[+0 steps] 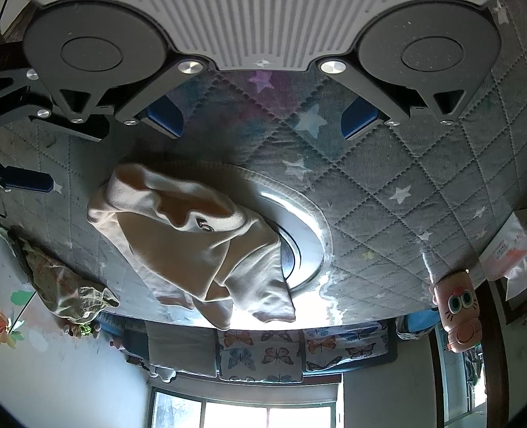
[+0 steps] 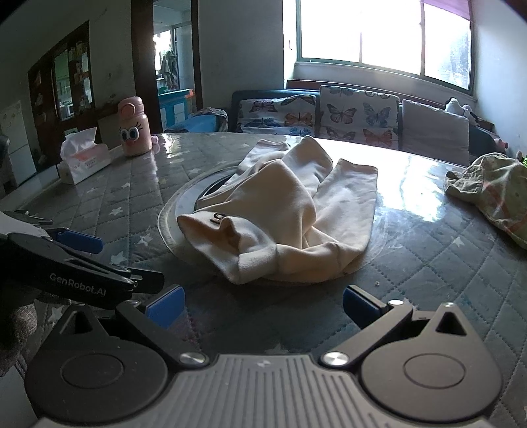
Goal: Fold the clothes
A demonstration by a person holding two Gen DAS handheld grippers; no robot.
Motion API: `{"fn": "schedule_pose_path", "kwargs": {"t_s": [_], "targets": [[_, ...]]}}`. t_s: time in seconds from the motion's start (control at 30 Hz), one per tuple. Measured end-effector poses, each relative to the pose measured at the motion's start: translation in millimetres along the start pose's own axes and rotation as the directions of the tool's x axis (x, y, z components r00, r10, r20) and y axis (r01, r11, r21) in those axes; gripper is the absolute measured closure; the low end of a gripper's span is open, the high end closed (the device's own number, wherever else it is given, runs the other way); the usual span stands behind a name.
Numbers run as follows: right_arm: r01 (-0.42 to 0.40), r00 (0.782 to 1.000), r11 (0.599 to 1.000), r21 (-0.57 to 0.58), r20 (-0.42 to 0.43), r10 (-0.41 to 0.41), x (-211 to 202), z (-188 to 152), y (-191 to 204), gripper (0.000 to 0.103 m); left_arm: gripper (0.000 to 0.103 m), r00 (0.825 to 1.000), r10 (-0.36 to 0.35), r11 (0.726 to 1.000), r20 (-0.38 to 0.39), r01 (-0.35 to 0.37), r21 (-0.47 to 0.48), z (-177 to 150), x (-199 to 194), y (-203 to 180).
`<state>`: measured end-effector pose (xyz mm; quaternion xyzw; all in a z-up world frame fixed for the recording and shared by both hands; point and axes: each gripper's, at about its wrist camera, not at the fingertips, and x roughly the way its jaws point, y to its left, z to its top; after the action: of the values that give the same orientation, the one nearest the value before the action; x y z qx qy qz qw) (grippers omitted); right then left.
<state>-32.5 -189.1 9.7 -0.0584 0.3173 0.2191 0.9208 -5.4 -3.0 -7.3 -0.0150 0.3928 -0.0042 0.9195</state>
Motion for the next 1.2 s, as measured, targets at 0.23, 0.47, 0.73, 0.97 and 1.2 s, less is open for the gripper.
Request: {"fn": "schedule_pose_path", "kwargs": {"t_s": [0.23,0.47,0.73,0.97,1.2], "targets": [[-0.007,1.0,1.0,-0.001,-0.007,0.007,1,-1,2,0.0,0.0,1.0,0.005,1.0,-0.012,-0.005,0.002,-1,2,-1],[-0.015,1.0,1.0,0.004,-0.015,0.015,3,0,1,0.0,0.0,1.0,0.005,1.0,-0.015,-0.005,0.004,0,4,0],[-0.024,0.999,1.0,0.009,-0.023,0.025,6,2,-1,0.0,0.0,1.0,0.005,1.0,-0.017,-0.005,0.007,4,7,1],[-0.035,0.999,0.999,0.006,-0.024,0.035,9,7,-3,0.0,0.0,1.0,0.01,1.0,0.008,-0.01,0.012,15,5,5],[-0.055,0.998,0.998,0.009,-0.026,0.055,14,19,-11,0.0,0.0,0.999,0.028,1.0,0.039,-0.029,0.01,38,11,13]]}}
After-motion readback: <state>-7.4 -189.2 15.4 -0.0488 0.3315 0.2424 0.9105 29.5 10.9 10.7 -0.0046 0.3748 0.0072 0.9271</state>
